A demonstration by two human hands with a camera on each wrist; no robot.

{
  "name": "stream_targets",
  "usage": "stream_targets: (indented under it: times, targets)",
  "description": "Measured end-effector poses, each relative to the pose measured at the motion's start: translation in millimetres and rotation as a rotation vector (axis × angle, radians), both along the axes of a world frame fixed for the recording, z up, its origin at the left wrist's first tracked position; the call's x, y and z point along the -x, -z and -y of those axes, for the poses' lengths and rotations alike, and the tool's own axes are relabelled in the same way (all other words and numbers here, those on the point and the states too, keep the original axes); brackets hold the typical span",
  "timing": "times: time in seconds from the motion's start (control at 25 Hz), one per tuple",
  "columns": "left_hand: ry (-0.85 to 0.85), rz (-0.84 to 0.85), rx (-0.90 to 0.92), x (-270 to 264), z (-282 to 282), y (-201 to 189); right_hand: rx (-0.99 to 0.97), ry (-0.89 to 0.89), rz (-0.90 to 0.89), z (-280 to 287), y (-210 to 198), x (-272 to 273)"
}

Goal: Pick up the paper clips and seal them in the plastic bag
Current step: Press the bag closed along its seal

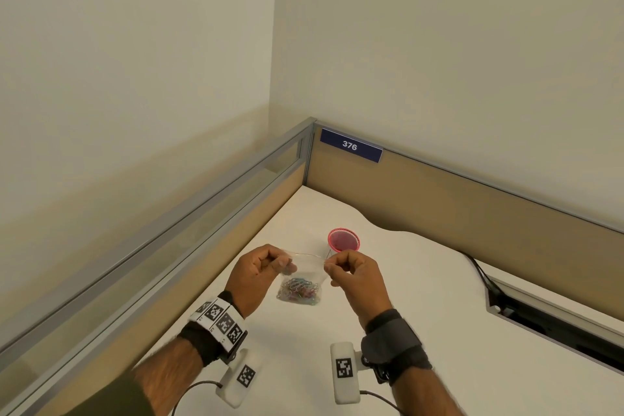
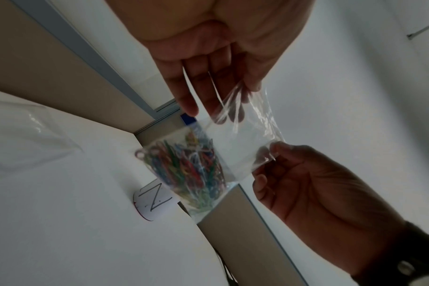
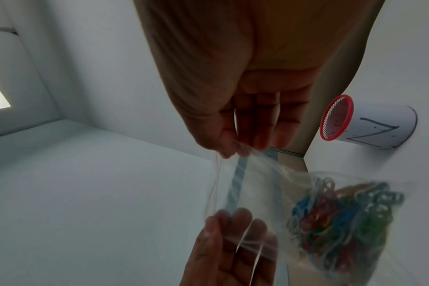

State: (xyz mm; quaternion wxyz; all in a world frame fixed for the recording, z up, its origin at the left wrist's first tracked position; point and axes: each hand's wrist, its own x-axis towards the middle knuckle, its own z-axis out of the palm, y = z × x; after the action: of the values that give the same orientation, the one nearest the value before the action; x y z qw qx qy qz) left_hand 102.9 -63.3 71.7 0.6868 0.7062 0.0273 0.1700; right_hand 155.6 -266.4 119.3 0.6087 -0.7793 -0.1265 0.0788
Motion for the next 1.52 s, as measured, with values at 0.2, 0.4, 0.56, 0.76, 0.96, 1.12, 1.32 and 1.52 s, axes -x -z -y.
stream_targets:
  times: [0.2,0.4,0.56,0.76,0.96,1.12,1.32,1.52]
  targets:
    - [0.033,-0.018,-0.292,-5.3,2.2,-0.8,0.127,0.004,0.052,-10.5,3.3,1.5]
    - [0.070,0.033,-0.527,-11.7,14.8,-6.8,0.141,-0.011,0.075,-10.5,9.3,1.1]
    - [0.075,0.013,-0.566,-13.6,16.0,-11.0,0.141,-0.032,0.069,-6.7,9.7,-0.9]
    - [0.067,-0.003,-0.596,-13.3,17.6,-14.3,0.126,-0.021,0.053,-4.8,11.4,-3.7]
    - [0.069,-0.023,-0.572,-11.5,16.6,-11.9,0.155,-0.037,0.057,-6.8,11.9,-3.7]
    - [0.078,-0.019,-0.565,-13.4,18.0,-9.1,0.189,-0.058,0.047,-9.6,12.8,-2.3]
    - [0.076,-0.025,-0.609,-15.3,20.0,-7.8,0.177,-0.065,0.043,-7.4,15.3,-3.9]
    - [0.082,-0.044,-0.621,-14.9,19.5,-9.1,0.214,-0.079,0.077,-5.6,14.4,-5.2]
